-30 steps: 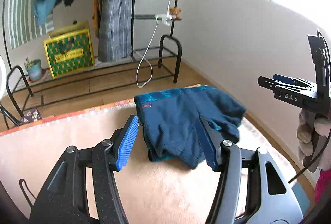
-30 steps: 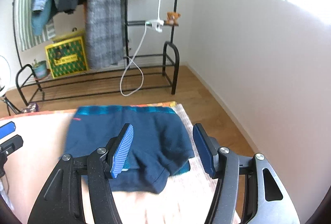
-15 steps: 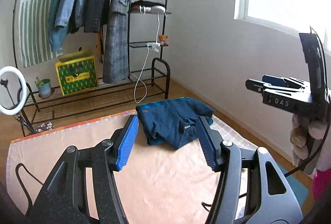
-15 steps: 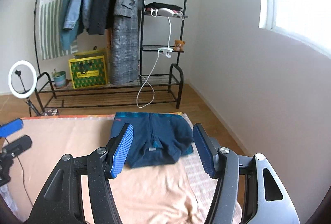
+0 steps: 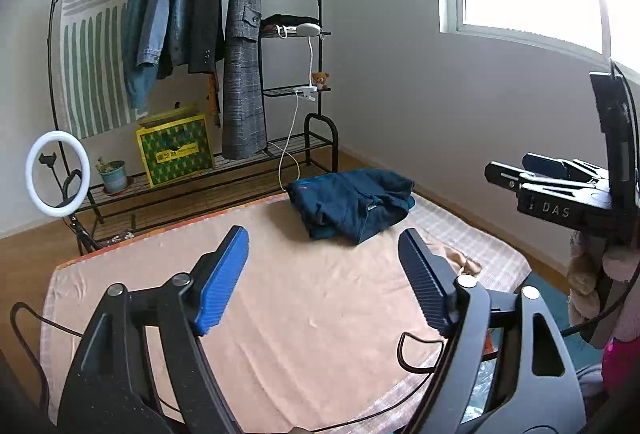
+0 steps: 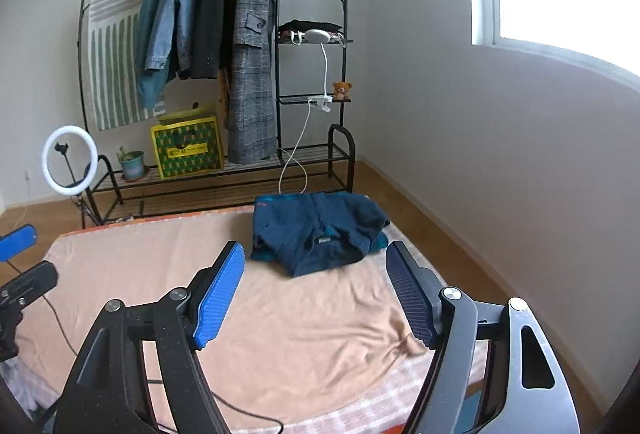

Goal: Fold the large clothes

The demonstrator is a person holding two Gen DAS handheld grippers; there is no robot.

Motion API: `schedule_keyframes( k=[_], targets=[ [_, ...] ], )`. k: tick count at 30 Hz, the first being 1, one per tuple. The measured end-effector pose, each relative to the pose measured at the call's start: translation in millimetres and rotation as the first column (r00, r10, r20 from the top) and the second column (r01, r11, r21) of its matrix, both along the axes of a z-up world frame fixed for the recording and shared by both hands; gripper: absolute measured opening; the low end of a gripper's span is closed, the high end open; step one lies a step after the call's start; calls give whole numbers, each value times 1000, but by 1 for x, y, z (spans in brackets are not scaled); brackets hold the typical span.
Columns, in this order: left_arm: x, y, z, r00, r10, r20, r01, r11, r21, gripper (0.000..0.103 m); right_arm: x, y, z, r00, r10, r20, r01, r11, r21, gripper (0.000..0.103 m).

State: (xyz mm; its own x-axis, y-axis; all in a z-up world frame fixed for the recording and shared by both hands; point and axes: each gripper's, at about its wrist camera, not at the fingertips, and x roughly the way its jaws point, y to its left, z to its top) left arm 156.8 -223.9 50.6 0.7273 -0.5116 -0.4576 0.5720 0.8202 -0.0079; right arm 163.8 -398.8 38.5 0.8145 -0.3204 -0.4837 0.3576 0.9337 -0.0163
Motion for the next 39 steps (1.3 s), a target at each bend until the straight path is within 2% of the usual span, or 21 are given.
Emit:
schedule_keyframes(
  k=[4, 7, 9, 13, 17, 28, 39],
  targets=[
    [-4, 7, -9, 1000, 8, 19, -8, 1000, -11, 94, -5, 13, -14, 1000, -9, -6, 8, 999, -31, 78],
    [-5, 10, -18, 999, 25, 37, -24, 999, -22, 102, -7, 16, -25, 1000, -12, 2, 12, 1000, -12, 79],
    [-5, 12, -25, 999, 37, 40, -36, 999, -18, 103, -8, 17, -34, 1000, -17, 0, 17, 1000, -11, 79],
    [-4, 7, -37, 999, 29, 28, -31, 998, 61, 103, -8, 17, -49, 1000, -20, -11, 20, 1000, 0, 79],
    [-4, 7, -47, 998, 53, 29, -55, 994, 90, 103, -9, 17, -60, 999, -33, -12, 34, 999, 19, 82],
    [-2, 11, -54, 996, 87, 37, -90, 991, 100, 103, -7, 17, -71, 998, -55, -28, 55, 998, 12, 83],
    [-1, 14, -51, 996, 82, 25, -84, 993, 88, 103, -4, 13, -72, 997, -71, -32, 72, 997, 19, 83]
  ],
)
